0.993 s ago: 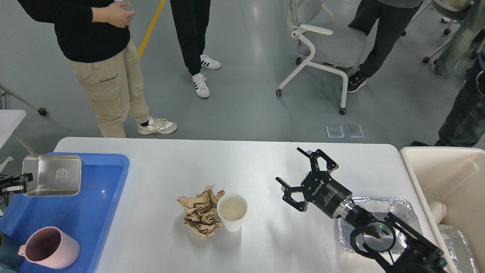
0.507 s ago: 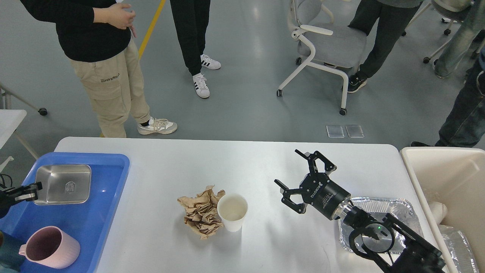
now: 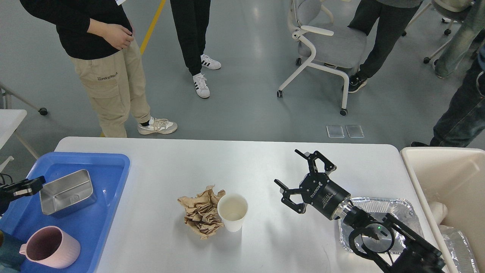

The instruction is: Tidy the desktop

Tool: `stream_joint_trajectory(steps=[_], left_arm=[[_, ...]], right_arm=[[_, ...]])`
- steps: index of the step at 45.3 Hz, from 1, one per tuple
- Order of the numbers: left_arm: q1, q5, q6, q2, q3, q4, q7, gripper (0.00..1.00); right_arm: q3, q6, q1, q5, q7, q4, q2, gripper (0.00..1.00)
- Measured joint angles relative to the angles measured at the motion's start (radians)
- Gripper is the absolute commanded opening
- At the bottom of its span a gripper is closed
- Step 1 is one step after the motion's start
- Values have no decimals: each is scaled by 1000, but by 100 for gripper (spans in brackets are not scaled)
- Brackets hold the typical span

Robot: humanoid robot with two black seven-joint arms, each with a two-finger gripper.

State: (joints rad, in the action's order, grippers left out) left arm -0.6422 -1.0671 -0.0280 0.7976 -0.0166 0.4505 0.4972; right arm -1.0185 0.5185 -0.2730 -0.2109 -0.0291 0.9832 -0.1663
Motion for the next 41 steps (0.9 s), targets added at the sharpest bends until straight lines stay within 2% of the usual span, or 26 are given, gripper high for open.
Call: stream_joint_trajectory(steps=[10, 16, 22, 29, 41], left_arm=[[-33, 63, 19, -9, 26, 17, 7, 92], [-53, 88, 42, -38, 97, 78, 19, 92], [-36, 101, 51, -40, 231, 203, 21, 92], [39, 126, 49, -29, 414, 349, 6, 92], [249, 228, 43, -59, 806, 499, -6, 92]], right_arm=[[0, -2, 0, -1, 0, -3, -6, 100], [0, -2, 0, 0, 0, -3, -13, 100], [-1, -3, 1, 0, 0, -4, -16, 100], [-4, -3, 8, 0, 0, -5, -22, 100], [-6, -6, 10, -1, 0, -6, -33, 100]])
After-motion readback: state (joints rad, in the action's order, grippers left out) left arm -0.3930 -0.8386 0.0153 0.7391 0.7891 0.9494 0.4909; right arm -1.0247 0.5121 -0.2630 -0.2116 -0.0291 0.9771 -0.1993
